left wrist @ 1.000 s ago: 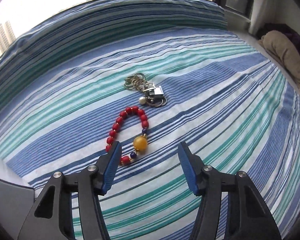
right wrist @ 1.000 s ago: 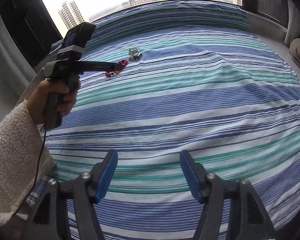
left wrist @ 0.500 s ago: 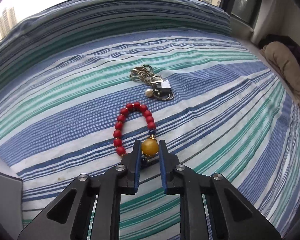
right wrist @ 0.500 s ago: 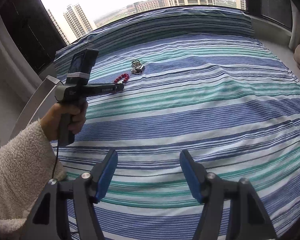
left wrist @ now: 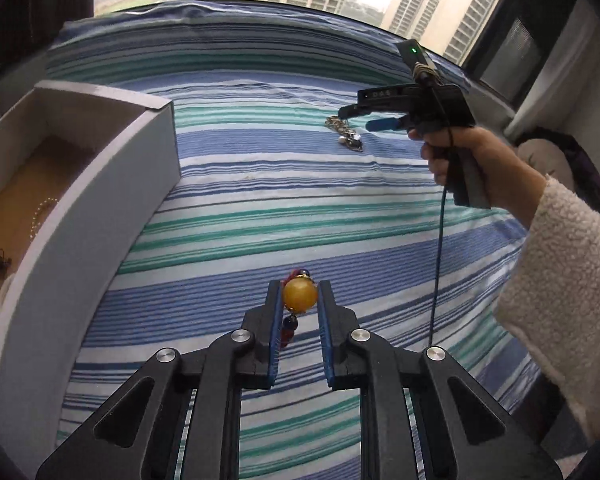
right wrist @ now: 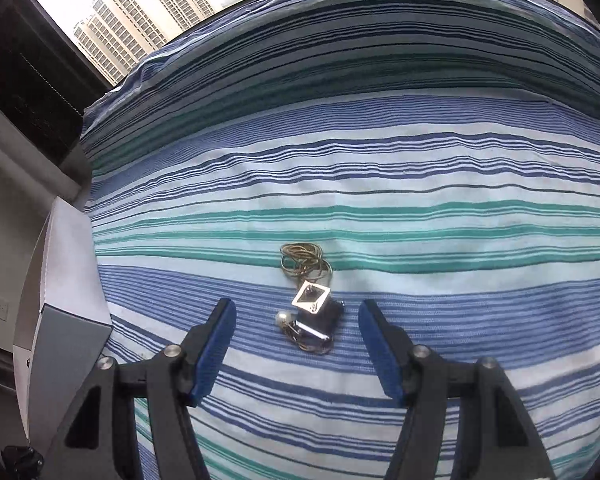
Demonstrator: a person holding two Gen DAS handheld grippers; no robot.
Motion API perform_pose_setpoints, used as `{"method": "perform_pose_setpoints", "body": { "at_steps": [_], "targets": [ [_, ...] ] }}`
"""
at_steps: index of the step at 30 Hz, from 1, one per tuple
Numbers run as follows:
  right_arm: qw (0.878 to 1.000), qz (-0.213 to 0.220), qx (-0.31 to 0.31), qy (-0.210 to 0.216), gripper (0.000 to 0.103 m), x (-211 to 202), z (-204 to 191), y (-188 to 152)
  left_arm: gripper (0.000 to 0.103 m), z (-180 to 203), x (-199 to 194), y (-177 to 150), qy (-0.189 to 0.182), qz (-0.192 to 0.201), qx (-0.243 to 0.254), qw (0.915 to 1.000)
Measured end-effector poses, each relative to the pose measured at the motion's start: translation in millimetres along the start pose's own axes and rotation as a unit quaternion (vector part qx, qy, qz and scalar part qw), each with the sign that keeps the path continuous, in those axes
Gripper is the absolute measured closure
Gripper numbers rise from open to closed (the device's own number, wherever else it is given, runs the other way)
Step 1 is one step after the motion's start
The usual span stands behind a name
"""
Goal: Organize jewelry
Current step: 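Grasp the silver keyring with the right tool while the left tool holds the bracelet, then carry the red bracelet and keyring over the white box with both tools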
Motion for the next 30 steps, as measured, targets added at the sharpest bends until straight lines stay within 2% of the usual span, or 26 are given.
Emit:
{"method": "perform_pose_setpoints", "body": {
  "at_steps": [1, 3, 4, 5, 6, 9, 15, 18, 19, 20, 21, 22, 23, 27, 30],
  "targets": [
    [1.000, -0.004, -0.005, -0.005, 0.039, 10.9, -4.1, 2.3, 0.088, -5.2, -9.3, -5.8, 0.004, -0.001, -0.005, 1.0000],
    [0.999, -0.012, -0.023, -0.020, 0.057, 26.8, -12.4, 3.0, 0.088, -14.4, -24.9, -15.3, 0.010, 0.001, -0.016, 0.9998],
    [0.999, -0.013, -0.038, -0.033, 0.075, 31.4, -16.1, 2.8, 0.088, -17.8, -31.3, -19.8, 0.013, 0.003, -0.019, 0.9997],
    [0.998, -0.016, -0.049, -0.043, 0.097, 34.8, -18.6, 2.0, 0.088, -20.6, -36.3, -21.9, 0.017, 0.005, -0.022, 0.9996],
    [0.997, -0.013, -0.054, -0.053, 0.102, 35.7, -17.5, 3.5, 0.088, -23.7, -42.3, -24.4, 0.019, 0.007, -0.027, 0.9994],
    [0.998, 0.014, -0.052, -0.045, 0.103, 15.6, -25.3, 6.7, 0.088, -33.2, -58.9, -27.1, 0.024, 0.014, -0.048, 0.9985],
    [0.994, 0.070, -0.078, 0.018, 0.103, -68.5, -72.6, 18.7, 0.088, -53.7, -97.0, -21.0, 0.046, 0.048, -0.066, 0.9956],
    [0.992, 0.072, -0.107, 0.014, 0.102, -91.4, -90.9, 26.5, 0.088, -60.0, -113.0, -17.4, 0.057, 0.065, -0.069, 0.9938],
    [0.992, 0.059, -0.111, 0.006, 0.102, -88.1, -93.1, 27.2, 0.088, -61.7, -117.5, -16.8, 0.058, 0.070, -0.074, 0.9931],
    [0.993, 0.043, -0.110, 0.000, 0.092, -79.5, -92.7, 28.0, 0.088, -63.5, -121.8, -16.9, 0.057, 0.075, -0.080, 0.9923],
    [0.993, 0.037, -0.107, -0.010, 0.082, -69.8, -89.5, 28.6, 0.088, -64.5, -126.9, -17.8, 0.056, 0.078, -0.088, 0.9916],
    [0.993, 0.034, -0.108, -0.022, 0.060, -58.1, -83.9, 27.8, 0.088, -65.1, -130.6, -18.8, 0.053, 0.079, -0.094, 0.9910],
    [0.993, 0.026, -0.113, -0.037, 0.057, -42.3, -76.7, 25.5, 0.088, -65.6, -135.3, -20.7, 0.051, 0.079, -0.100, 0.9905],
    [0.990, -0.022, -0.113, -0.077, 0.057, 26.5, -51.6, 14.0, 0.088, -63.9, -151.1, -28.9, 0.050, 0.077, -0.108, 0.9899],
    [0.991, -0.027, -0.094, -0.093, 0.060, 56.8, -37.2, 8.6, 0.088, -64.8, -159.2, -35.1, 0.056, 0.070, -0.109, 0.9901]
  ]
}}
Point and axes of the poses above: each gripper's, at about its wrist camera, not at the fingertips, and x roughly the way its jaws point, z to its right, y to its top, the point moved 6 cm from there along x, roughly the way its jaws point, and after that the axes turned 11 degrees about z, right-handed, at the moved point
